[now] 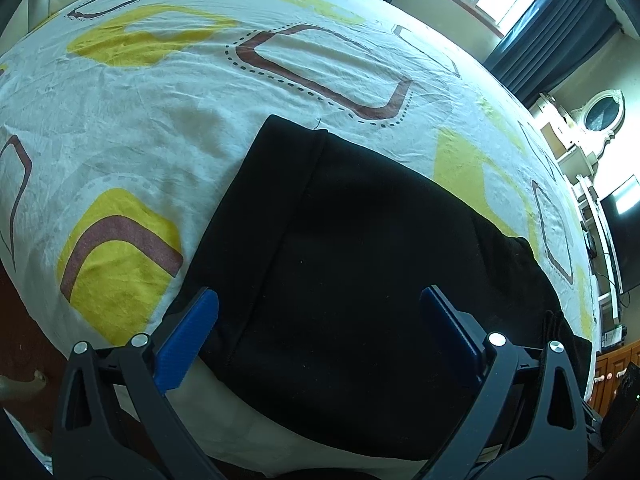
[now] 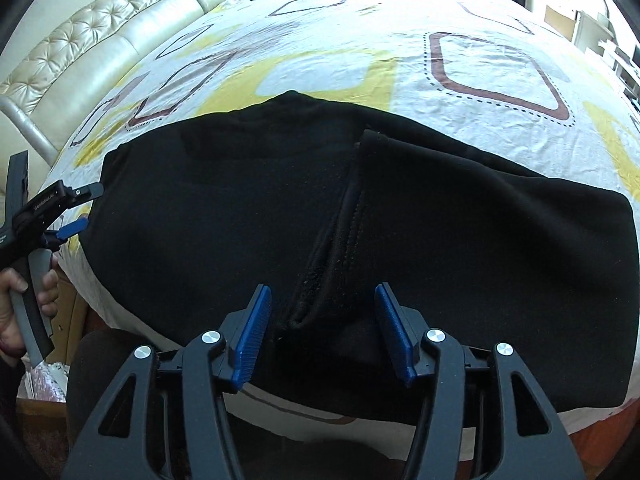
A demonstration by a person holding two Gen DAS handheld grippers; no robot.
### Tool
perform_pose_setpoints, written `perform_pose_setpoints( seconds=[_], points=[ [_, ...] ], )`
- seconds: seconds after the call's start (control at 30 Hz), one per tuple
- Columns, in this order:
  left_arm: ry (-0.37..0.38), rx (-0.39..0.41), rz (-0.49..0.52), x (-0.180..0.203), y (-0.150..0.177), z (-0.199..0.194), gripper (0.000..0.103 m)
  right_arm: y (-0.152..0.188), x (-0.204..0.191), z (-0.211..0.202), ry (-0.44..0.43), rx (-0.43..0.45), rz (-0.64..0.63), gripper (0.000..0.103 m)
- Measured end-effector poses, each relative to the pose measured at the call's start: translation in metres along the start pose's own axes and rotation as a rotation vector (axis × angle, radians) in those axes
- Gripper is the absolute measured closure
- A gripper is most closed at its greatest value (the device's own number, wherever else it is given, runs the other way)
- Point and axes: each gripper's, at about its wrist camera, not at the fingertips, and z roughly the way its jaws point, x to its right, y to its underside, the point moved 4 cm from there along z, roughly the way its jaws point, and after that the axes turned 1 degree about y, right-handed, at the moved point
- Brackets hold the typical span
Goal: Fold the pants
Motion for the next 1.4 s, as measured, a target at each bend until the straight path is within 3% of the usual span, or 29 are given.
perform_pose_setpoints(
  seconds=[0.23,0.33,0.4,0.47,0.57,0.7,0.83,0.97,1.0,1.03,1.1,1.27,1.33,1.4],
  points=[
    [-0.004,-0.002,0.011,0.001,0.001,0.001,0.003,0.014,-0.025,-0.006,-0.022,-0.001,-0.066,0.039],
    [-0.003,-0.003,0.012,0.001,0.0,0.001,0.003,0.017,-0.029,-0.02,-0.08,-0.01,-0.069,0.039],
    [0.0,-0.003,0.011,0.001,0.001,0.0,0.003,0.017,-0.024,-0.033,-0.177,-0.019,-0.051,0.039],
    [0.005,-0.004,0.009,0.001,0.001,0.001,0.003,0.013,-0.004,-0.053,-0.241,0.001,0.013,0.039],
    [0.004,-0.004,0.01,0.001,0.0,0.001,0.003,0.001,0.057,-0.086,-0.29,0.082,0.147,0.038],
    [-0.008,-0.005,0.029,0.002,0.0,0.001,0.003,-0.003,0.171,-0.11,-0.216,0.192,0.372,0.034],
    [-0.017,-0.003,0.043,0.003,0.001,0.001,0.003,0.006,0.258,-0.088,-0.186,0.204,0.585,0.034],
    [-0.026,-0.003,0.056,0.004,0.001,0.002,0.003,0.006,0.283,-0.055,-0.333,0.217,0.707,0.034],
    [-0.03,-0.003,0.062,0.004,0.002,0.002,0.003,0.004,0.285,-0.047,-0.354,0.215,0.725,0.039],
    [-0.034,-0.003,0.068,0.005,0.002,0.003,0.003,0.003,0.286,-0.04,-0.361,0.208,0.734,0.063],
    [-0.04,-0.003,0.076,0.006,0.003,0.003,0.003,0.001,0.285,-0.026,-0.334,0.17,0.737,0.071],
    [-0.038,-0.003,0.075,0.006,0.003,0.003,0.003,0.009,0.288,-0.034,-0.387,0.173,0.767,0.067],
    [-0.03,-0.004,0.066,0.005,0.003,0.002,0.003,0.016,0.286,-0.041,-0.431,0.161,0.765,0.047],
    [-0.021,-0.004,0.056,0.004,0.002,0.002,0.003,0.031,0.282,-0.047,-0.455,0.131,0.747,0.045]
  ],
)
